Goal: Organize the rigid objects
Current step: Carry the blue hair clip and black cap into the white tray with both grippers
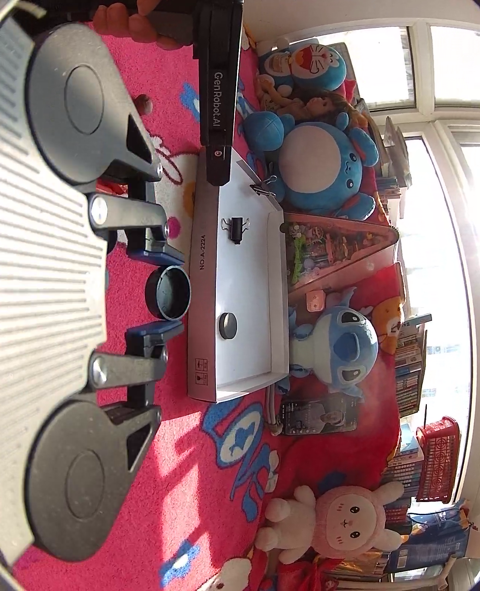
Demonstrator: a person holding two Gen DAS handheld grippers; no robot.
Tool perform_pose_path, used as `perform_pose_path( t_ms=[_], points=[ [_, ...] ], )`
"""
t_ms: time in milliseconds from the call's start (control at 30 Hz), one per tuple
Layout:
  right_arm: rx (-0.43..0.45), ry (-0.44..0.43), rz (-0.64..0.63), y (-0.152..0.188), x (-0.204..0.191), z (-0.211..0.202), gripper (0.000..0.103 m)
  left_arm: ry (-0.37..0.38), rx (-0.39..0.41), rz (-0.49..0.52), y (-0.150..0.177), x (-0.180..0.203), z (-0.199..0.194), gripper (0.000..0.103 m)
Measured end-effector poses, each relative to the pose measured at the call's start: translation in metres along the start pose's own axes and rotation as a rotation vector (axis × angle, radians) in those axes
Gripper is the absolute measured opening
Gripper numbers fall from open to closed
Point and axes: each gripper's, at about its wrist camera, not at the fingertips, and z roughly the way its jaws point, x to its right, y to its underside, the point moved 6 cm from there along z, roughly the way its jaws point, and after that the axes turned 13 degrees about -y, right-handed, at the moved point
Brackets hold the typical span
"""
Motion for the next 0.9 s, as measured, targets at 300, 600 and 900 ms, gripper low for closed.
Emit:
perform_pose_path(
  t_ms=[300, 600, 900],
  points=[
    [-0.012, -0.006, 0.038, -0.033, 0.020, 0.027, 0.037, -0.002, -0.033, -0.027, -0.025, -0.002, 0.029, 0.036],
    [-0.069, -0.013, 0.084, -0.067, 0.043, 0.064, 0.037, -0.017, -0.130, -0.048, -0.035, -0.003, 0.085, 0.036],
    [-0.185, 0.009, 0.143, -0.081, 0.069, 0.115, 0.037, -0.035, -0.218, -0.074, -0.030, -0.003, 0.126, 0.036]
  ],
)
